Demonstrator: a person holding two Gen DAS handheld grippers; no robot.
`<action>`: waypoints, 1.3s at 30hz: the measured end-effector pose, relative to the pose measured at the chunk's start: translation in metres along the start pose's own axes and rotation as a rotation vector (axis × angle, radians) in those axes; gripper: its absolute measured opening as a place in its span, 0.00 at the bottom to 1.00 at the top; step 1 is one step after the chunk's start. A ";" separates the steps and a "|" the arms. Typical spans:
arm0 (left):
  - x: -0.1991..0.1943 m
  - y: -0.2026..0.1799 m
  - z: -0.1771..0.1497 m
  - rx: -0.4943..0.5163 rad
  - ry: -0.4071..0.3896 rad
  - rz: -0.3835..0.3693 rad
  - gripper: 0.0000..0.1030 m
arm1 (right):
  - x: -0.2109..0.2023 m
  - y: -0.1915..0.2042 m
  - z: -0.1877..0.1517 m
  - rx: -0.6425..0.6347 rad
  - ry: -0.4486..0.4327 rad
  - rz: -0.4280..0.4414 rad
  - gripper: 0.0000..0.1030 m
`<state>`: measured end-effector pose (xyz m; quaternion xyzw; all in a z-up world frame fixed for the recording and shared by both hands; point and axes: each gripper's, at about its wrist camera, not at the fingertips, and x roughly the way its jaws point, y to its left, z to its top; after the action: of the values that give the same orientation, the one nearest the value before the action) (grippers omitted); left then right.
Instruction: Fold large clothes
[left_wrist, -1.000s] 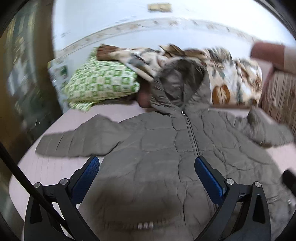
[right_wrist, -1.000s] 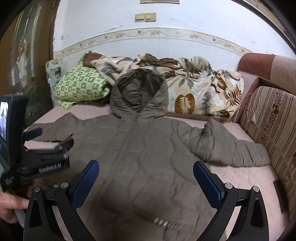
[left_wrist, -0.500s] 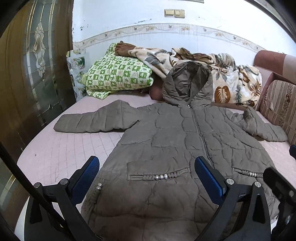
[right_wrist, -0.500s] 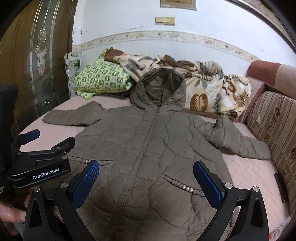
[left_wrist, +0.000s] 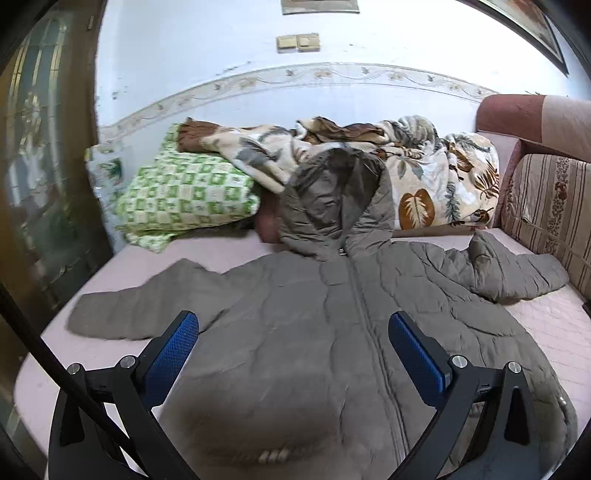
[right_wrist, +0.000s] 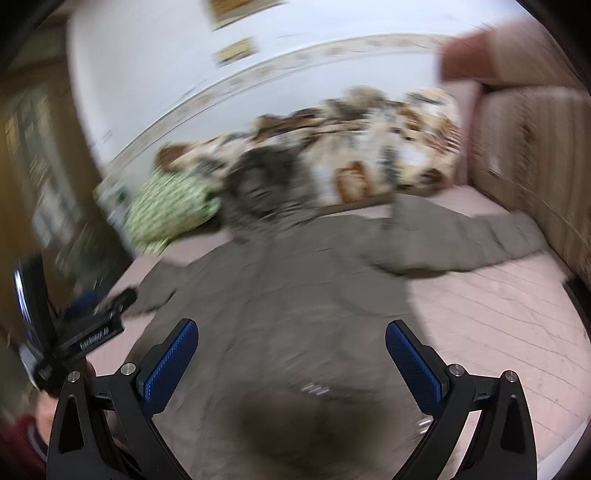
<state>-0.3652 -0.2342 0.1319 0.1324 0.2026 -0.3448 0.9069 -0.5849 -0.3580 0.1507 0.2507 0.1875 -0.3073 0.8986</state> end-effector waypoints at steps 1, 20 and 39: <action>0.012 0.000 -0.004 -0.003 0.030 0.010 1.00 | -0.001 -0.021 0.008 0.038 -0.016 -0.026 1.00; 0.075 0.008 -0.019 -0.059 0.275 -0.082 1.00 | 0.088 -0.356 0.070 0.750 -0.045 -0.355 0.62; 0.093 0.011 -0.026 -0.055 0.319 -0.058 1.00 | 0.116 -0.403 0.096 0.660 -0.148 -0.424 0.16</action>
<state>-0.3018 -0.2693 0.0674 0.1546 0.3571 -0.3400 0.8561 -0.7425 -0.7417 0.0356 0.4589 0.0609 -0.5471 0.6974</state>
